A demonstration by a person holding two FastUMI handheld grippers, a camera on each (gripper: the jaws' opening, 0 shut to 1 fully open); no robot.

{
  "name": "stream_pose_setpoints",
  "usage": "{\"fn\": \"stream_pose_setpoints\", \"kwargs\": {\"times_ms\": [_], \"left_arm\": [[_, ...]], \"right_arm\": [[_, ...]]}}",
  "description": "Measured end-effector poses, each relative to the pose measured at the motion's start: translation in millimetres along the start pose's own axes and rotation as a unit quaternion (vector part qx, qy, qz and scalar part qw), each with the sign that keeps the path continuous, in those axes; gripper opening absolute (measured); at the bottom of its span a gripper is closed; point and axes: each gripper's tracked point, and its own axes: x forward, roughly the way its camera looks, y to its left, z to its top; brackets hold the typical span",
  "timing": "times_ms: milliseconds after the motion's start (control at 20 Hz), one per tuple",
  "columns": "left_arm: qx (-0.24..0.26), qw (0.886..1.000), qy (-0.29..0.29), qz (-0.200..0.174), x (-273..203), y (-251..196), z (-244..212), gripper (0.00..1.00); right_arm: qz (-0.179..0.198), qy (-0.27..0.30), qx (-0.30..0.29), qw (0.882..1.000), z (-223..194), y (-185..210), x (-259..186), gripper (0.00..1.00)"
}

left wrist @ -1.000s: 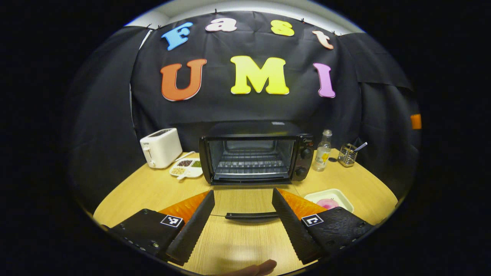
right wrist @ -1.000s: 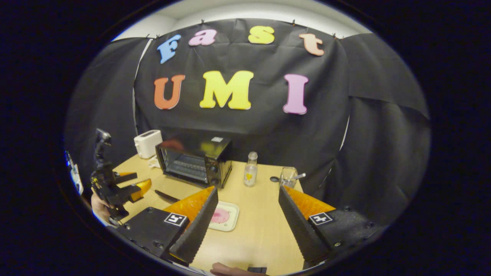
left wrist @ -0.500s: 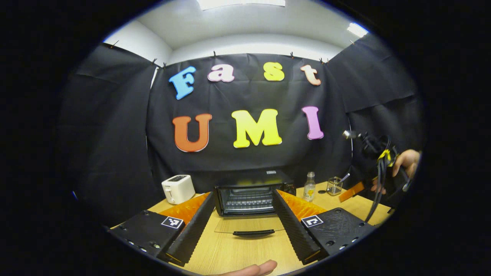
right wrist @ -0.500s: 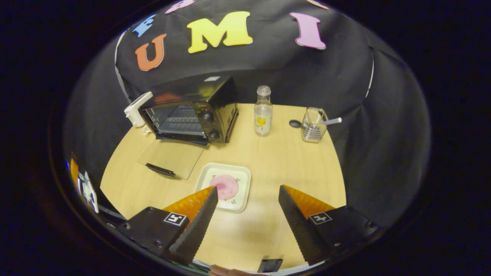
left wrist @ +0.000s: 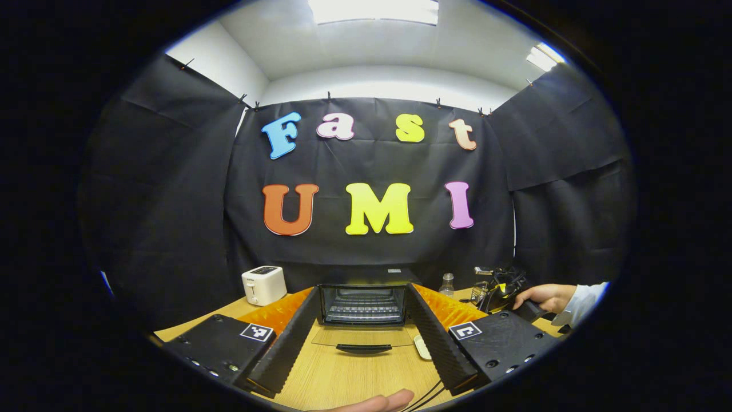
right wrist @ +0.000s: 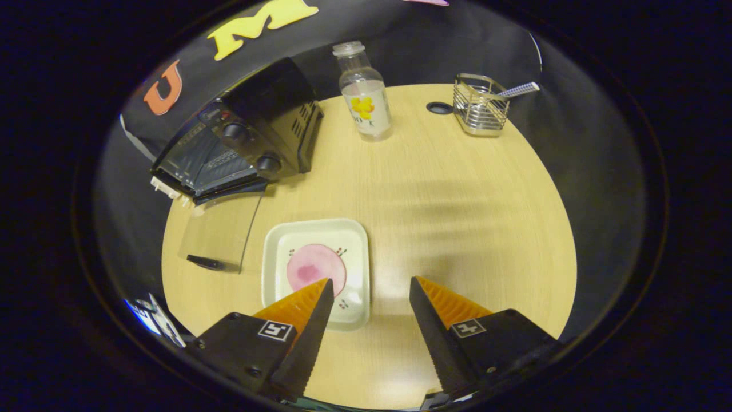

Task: Open the electric oven with the left hand, put the food in, and close the electric oven.

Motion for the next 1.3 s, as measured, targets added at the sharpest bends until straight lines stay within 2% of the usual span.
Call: {"fn": "stream_pose_setpoints", "kwargs": {"times_ms": [100,250,300,350,400,500,550,700,750,950,1000,1050,1150,1200,1300], "left_arm": [[0.006,1.000,-0.003,0.004,-1,3,4,0.96],[0.039,0.998,-0.008,0.040,-2,20,4,0.96],[0.045,0.998,-0.008,0.049,-2,24,2,0.96],[0.044,0.998,-0.004,0.048,0,20,-1,0.96],[0.039,0.998,0.000,0.046,-1,17,-2,0.96],[0.028,0.999,0.002,0.037,-3,15,-1,0.96],[0.026,0.999,0.002,0.037,-5,18,0,0.96],[0.022,0.999,0.003,0.033,-7,21,3,0.96],[0.019,0.999,0.004,0.030,-7,21,3,0.96],[0.007,1.000,0.011,0.016,-10,16,3,0.96],[0.007,1.000,0.013,0.015,-11,15,2,0.96],[0.008,1.000,0.014,0.013,-11,14,2,0.96],[0.011,1.000,0.019,0.007,-12,12,0,0.96],[0.011,1.000,0.019,0.007,-13,12,0,0.96],[0.011,1.000,0.013,0.005,-15,14,5,0.96]], "right_arm": [[0.004,0.012,0.008,1.000,0,2,14,0.70],[0.023,0.041,0.019,0.999,-5,12,30,0.51],[0.040,0.052,0.020,0.998,-8,18,35,0.47],[0.053,0.072,0.022,0.996,-14,20,37,0.36],[0.055,0.056,0.016,0.997,-6,19,47,0.27],[0.080,0.069,0.026,0.994,-7,12,47,0.05],[0.095,0.065,0.029,0.993,-9,12,43,0.02],[0.142,0.082,0.091,0.982,-18,11,37,0.04],[0.151,0.085,0.106,0.979,-21,7,35,0.01],[0.137,0.084,0.130,0.978,-26,-12,21,0.00],[0.145,0.080,0.134,0.977,-25,-11,14,0.04],[0.152,0.075,0.136,0.976,-24,-9,8,0.01],[0.153,0.063,0.133,0.977,-23,-12,-4,0.04],[0.160,0.057,0.137,0.976,-22,-11,-11,0.01],[0.175,0.053,0.144,0.973,-24,-6,-28,0.02]]}}
